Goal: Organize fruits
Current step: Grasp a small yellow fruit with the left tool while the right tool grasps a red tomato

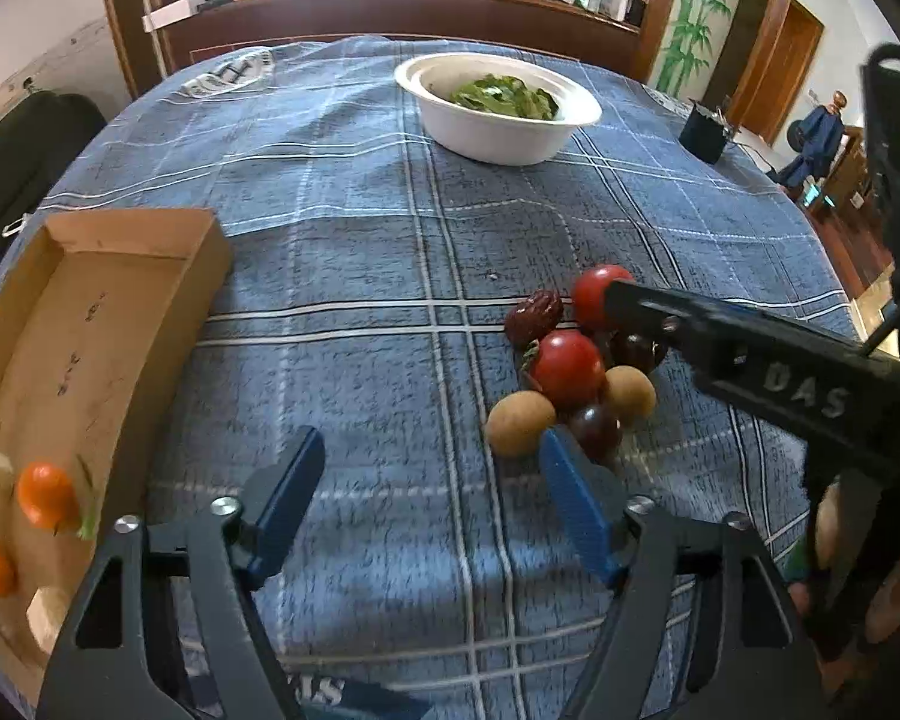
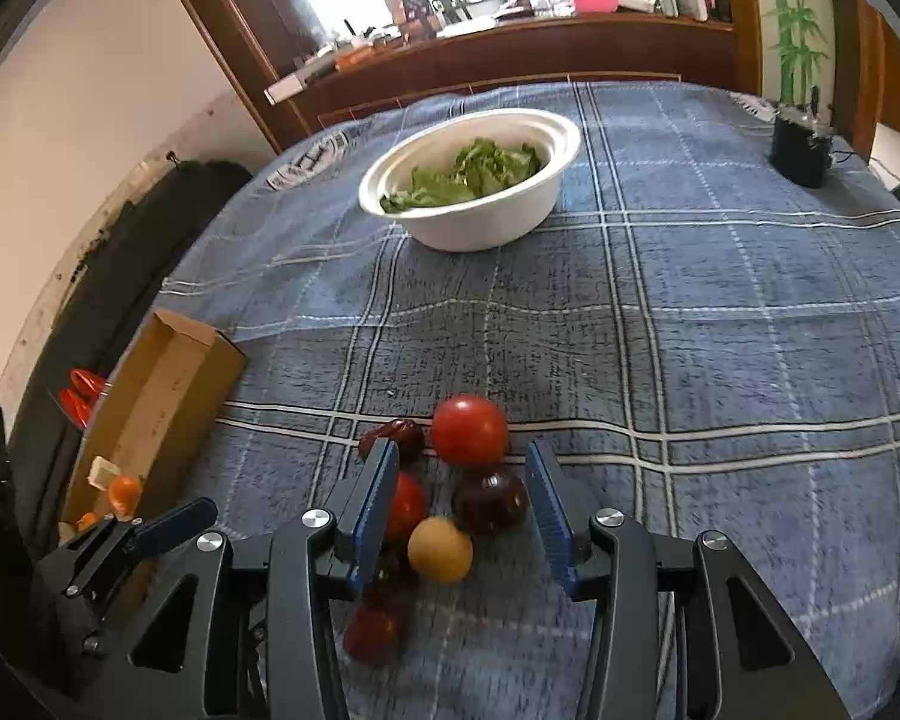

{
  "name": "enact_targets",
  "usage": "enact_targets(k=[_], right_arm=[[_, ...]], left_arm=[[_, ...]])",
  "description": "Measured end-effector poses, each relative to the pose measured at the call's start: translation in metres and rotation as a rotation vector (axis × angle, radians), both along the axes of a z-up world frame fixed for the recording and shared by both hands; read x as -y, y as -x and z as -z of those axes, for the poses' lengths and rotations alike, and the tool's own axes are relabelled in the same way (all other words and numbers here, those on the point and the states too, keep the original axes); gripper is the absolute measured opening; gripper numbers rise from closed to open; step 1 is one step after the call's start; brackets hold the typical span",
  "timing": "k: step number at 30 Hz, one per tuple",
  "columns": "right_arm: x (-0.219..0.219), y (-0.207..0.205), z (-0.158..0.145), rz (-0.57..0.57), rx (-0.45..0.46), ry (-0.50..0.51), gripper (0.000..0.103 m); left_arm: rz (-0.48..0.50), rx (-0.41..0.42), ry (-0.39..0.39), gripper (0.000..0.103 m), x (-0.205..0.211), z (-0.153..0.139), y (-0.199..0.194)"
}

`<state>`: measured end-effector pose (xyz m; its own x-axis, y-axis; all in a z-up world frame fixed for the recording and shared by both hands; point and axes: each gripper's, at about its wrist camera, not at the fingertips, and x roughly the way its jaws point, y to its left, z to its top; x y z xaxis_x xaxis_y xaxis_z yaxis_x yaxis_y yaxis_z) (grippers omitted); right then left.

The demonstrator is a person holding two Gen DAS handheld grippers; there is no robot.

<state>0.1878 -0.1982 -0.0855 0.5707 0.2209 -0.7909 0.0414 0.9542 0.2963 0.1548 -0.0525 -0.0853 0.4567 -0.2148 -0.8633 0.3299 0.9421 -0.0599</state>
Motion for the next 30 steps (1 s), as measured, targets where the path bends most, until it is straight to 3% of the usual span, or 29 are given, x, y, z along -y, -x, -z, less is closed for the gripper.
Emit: enact_targets(k=[3,8,12,17,19,24,30], right_arm=[[0.001,-0.008,0.01,-0.007,-0.025,-0.018,0.042],[0.006,-0.013,0.015,0.003,-0.032,-0.032,0.042],[0.008,-0.018,0.02,0.001,-0.038,-0.041,0.044],[0.01,-0.02,0.019,-0.008,-0.039,-0.051,0.041],[0.011,-0.019,0.019,-0.013,-0.033,-0.056,0.039],[0.012,-0.019,0.017,-0.016,-0.023,-0.067,0.033],[0.01,-0.016,0.014,-0.018,-0.019,-0.065,0.031]], left_arm=[[0.04,-0.008,0.029,0.06,0.007,0.003,-0.004],[0.089,0.007,0.06,0.039,0.015,-0.001,-0.003],[0.112,-0.008,0.104,0.039,0.016,-0.002,-0.006],[0.16,-0.064,0.191,0.039,0.004,0.004,-0.01],[0.166,-0.067,0.188,0.039,0.002,0.005,-0.012],[0.204,-0.062,0.2,0.02,0.006,0.006,-0.017],[0.215,-0.026,0.147,0.019,0.01,0.004,-0.009]])
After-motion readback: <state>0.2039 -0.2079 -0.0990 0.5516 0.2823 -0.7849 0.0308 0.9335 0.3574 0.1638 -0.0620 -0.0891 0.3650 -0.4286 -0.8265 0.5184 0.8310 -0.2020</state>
